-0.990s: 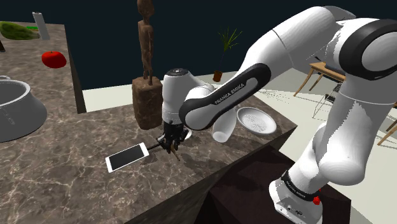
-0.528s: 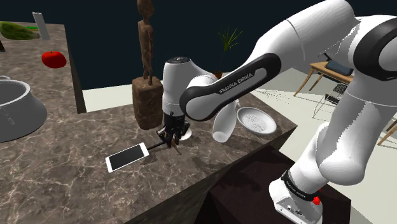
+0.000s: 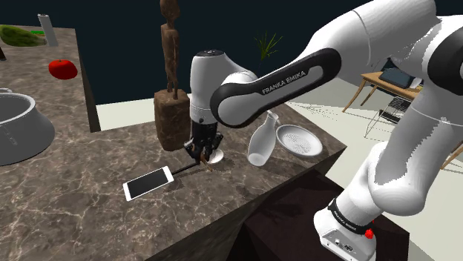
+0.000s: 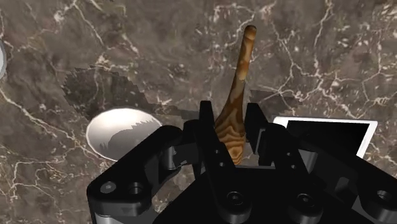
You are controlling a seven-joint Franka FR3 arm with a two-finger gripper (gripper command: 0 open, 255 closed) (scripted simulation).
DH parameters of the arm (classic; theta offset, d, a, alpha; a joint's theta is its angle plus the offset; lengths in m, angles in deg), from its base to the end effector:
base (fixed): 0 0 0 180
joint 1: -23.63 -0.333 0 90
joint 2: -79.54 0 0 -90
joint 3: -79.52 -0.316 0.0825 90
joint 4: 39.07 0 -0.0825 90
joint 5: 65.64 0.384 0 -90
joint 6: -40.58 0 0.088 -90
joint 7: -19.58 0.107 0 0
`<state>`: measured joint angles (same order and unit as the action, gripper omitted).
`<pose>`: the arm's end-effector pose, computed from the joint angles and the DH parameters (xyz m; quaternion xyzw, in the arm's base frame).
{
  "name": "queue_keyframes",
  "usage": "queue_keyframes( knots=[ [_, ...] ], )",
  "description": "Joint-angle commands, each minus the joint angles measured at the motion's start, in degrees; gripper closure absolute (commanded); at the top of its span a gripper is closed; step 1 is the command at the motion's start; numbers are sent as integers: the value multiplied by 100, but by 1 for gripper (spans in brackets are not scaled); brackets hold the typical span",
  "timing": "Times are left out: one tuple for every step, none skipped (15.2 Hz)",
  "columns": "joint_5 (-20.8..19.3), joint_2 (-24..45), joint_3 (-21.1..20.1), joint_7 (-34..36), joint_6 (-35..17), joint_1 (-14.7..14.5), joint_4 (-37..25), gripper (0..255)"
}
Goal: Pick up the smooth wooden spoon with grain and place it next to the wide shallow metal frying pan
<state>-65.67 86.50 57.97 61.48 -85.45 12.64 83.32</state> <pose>0.4656 0.2945 0.3497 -0.9961 0.0821 0.0330 0.0026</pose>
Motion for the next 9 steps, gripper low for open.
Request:
queue_keyframes(
  knots=[
    [36,-81,57,-163,46,87,35,255],
    [50,-118,117,-310,43,168,78,255],
    [62,-150,177,-456,41,247,113,255],
    [70,-177,239,-601,41,325,143,255],
    [75,-198,302,-744,42,403,165,255],
    [78,-214,366,-886,44,480,181,255],
    [79,-224,431,-1027,48,556,191,255],
    [77,-229,495,-1166,53,632,194,255],
    [73,-229,559,-1304,59,708,190,255]
  ],
)
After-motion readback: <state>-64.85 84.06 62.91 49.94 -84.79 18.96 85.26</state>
